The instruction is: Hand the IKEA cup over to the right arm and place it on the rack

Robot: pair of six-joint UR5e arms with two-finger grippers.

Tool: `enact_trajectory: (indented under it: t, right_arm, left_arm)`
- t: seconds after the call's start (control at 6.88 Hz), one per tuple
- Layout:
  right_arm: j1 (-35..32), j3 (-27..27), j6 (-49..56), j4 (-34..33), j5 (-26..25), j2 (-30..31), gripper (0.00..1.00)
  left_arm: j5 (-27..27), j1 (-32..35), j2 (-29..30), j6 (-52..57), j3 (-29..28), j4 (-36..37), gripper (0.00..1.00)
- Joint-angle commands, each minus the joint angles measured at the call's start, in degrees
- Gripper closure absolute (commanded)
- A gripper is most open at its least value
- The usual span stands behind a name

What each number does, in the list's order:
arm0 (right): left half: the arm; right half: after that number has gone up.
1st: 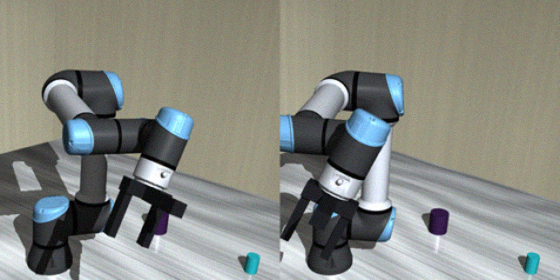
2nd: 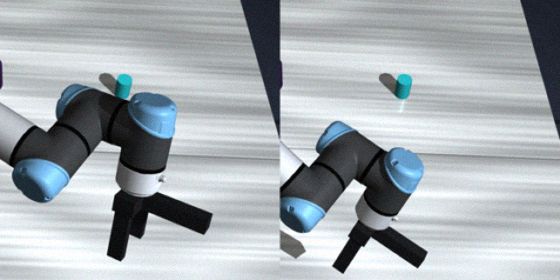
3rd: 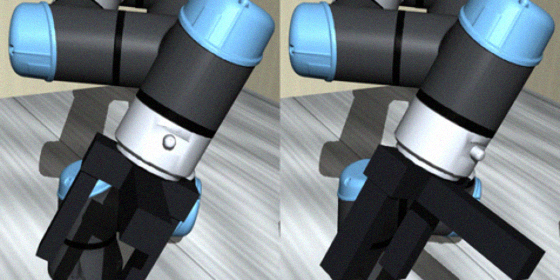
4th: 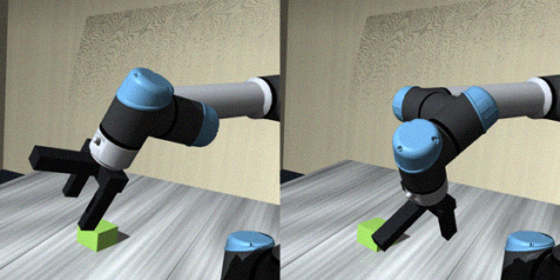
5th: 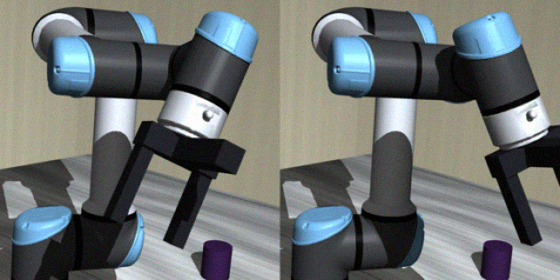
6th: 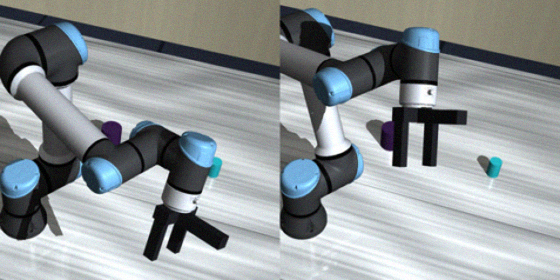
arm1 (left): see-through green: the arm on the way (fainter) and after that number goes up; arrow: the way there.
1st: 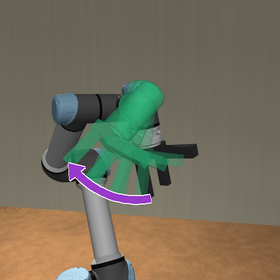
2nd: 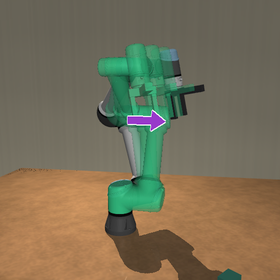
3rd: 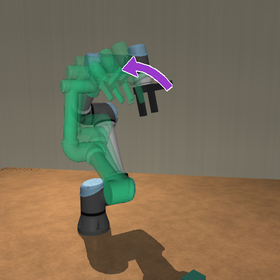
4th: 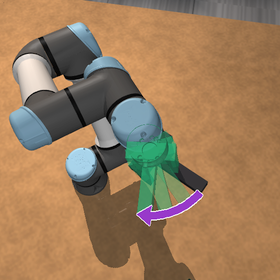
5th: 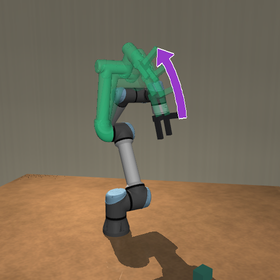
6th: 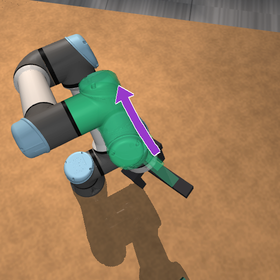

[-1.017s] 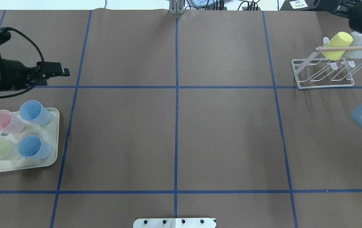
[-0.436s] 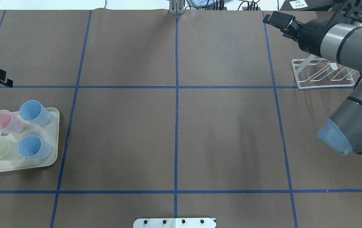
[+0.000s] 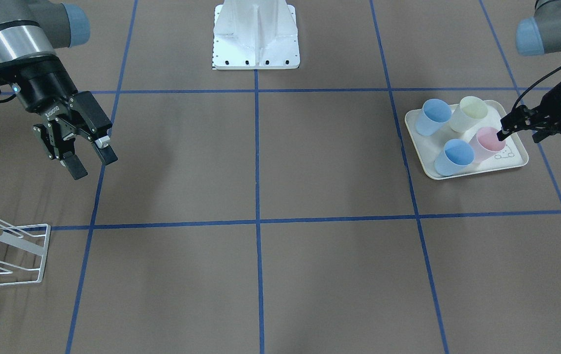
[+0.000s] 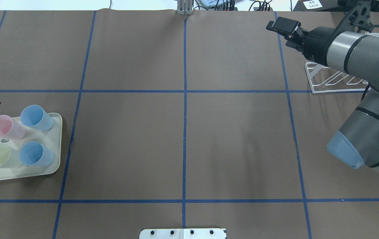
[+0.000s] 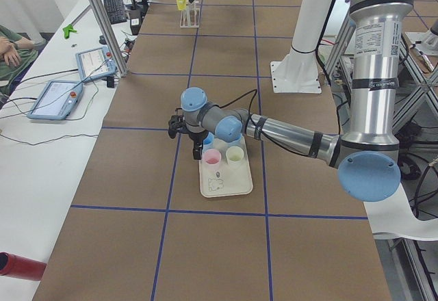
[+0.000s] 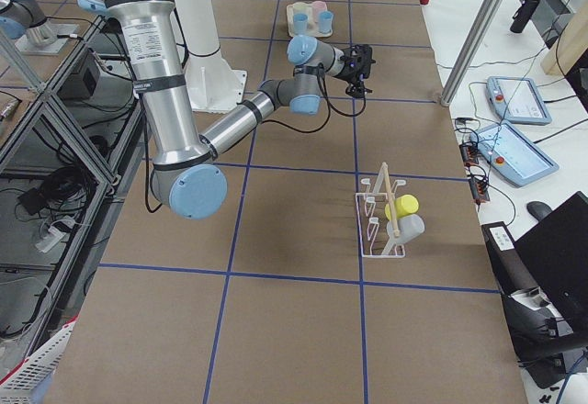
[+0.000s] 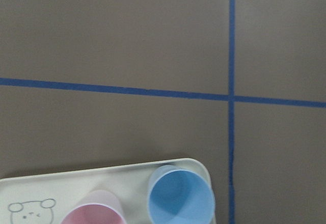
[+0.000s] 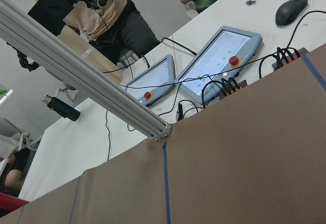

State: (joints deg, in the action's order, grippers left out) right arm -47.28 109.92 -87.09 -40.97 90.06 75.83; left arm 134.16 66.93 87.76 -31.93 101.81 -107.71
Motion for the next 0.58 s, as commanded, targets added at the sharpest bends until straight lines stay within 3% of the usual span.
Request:
enact_trajectory:
  t: [0.0, 0.44]
  right_arm:
    - [0.96, -0.75, -0.19, 2.98, -0.23, 0.11, 0.00]
    - [1.05, -0.85, 0.07, 3.00, -0.23, 0.02, 0.00]
  left_arm:
    - [-0.21, -0.05, -1.54, -0.59, -6.42, -9.59, 0.00]
    - [-2.23, -0.40, -1.45, -5.43, -6.27, -11.11, 0.00]
